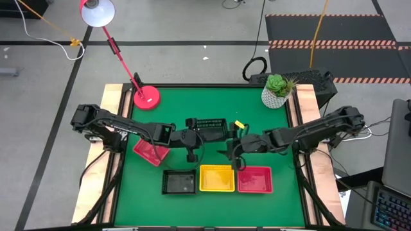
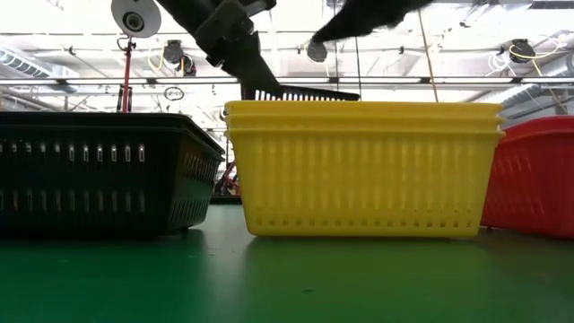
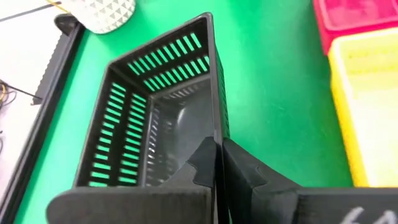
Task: Stack baskets by color
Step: Stack the top black bin on top of the bottom black bin
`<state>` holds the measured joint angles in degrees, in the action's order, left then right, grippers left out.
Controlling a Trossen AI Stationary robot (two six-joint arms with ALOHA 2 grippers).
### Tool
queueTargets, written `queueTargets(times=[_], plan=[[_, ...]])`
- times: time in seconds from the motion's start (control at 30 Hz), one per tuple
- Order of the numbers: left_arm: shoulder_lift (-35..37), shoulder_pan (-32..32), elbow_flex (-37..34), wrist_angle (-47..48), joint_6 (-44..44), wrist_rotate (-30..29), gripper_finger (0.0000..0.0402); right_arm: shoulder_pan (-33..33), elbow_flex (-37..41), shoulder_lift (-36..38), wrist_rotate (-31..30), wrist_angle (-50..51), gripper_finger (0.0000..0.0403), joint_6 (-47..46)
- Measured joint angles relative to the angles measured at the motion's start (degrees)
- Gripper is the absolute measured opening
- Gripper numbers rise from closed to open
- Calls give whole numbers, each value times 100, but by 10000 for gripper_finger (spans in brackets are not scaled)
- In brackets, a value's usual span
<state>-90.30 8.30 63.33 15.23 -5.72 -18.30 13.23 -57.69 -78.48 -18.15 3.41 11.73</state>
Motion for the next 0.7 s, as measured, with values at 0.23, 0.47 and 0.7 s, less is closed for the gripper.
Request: queueTargets(times=[0.23,0.47,0.7], plan=[[122,289,0,113,24,27,12,240,-2,785,6,371,210,12],[532,790,4,259,253,-2,8,345,-2,1471,-11,764,206,-6],[1015,1578,1,968,793,-849,12,339,-2,1751,-254,999,206,-112]])
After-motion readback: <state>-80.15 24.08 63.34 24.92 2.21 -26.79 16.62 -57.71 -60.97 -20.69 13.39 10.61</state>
